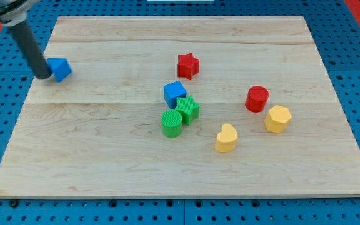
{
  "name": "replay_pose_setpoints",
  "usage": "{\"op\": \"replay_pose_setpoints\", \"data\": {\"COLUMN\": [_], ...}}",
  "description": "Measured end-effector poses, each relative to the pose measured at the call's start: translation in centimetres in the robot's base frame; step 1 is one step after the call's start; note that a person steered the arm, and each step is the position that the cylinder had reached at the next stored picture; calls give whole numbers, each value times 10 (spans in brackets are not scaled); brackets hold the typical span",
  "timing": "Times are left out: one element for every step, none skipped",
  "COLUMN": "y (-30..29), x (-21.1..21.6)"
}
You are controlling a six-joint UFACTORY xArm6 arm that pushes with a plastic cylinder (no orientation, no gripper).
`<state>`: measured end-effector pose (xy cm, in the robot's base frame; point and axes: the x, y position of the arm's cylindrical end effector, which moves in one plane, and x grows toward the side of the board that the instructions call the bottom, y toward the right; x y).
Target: Place the red star towards the bottom right side of the blue triangle
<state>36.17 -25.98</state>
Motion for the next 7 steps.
{"op": "replay_pose_setpoints", "data": {"y": [4, -5, -15, 38, 113, 206, 266], "x": [-22, -18, -1, 56, 35, 24, 24]}}
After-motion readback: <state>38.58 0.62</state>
